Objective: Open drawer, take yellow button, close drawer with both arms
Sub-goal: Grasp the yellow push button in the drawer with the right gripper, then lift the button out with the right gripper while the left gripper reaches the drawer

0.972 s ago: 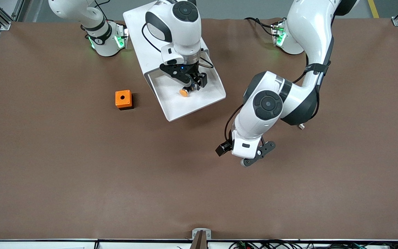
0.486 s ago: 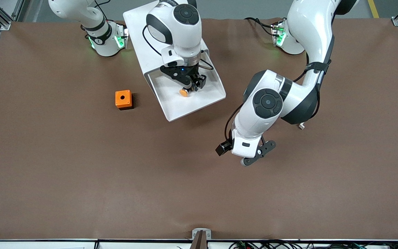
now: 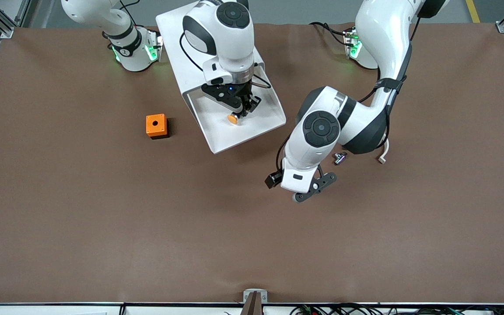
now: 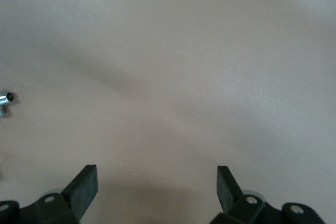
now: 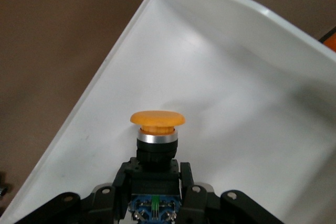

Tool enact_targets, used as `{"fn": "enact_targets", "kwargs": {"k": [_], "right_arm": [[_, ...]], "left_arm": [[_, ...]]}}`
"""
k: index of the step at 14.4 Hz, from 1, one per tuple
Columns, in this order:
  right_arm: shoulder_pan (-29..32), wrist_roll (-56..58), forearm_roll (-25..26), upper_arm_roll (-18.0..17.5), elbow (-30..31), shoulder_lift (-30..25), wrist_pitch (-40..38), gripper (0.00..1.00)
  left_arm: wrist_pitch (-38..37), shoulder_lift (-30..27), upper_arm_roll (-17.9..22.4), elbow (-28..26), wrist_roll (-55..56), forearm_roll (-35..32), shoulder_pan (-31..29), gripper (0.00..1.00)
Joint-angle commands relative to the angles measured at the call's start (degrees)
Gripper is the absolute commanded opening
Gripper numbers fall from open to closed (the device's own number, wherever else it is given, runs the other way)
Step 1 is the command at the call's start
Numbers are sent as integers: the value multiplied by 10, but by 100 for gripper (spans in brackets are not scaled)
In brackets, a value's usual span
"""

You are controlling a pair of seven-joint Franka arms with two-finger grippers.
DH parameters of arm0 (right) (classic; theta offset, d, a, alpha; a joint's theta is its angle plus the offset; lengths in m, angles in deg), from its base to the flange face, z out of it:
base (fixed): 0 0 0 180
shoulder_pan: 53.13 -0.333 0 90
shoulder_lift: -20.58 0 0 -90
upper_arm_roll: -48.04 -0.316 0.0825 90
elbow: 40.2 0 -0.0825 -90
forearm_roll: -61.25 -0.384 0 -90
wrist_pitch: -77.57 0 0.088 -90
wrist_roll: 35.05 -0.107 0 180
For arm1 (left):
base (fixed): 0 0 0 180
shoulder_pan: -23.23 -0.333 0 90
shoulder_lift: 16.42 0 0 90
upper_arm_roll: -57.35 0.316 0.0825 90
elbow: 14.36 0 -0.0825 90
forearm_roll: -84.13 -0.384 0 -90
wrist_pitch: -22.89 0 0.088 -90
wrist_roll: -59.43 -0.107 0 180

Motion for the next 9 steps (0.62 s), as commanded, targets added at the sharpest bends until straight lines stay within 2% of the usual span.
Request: {"fn": "enact_targets", "kwargs": {"k": [1, 4, 9], "right_arm": [[35, 52, 3, -3, -67, 7, -69, 0], [99, 173, -29, -2, -91, -5, -126, 0], [250, 427, -31, -1, -87, -43, -207, 0]], "left_arm": [[-17, -9, 1, -7, 68, -3, 4, 100], [-18, -10, 1, -6, 77, -6, 8, 100], [-29, -10, 1, -9, 75, -12, 38, 100]]}}
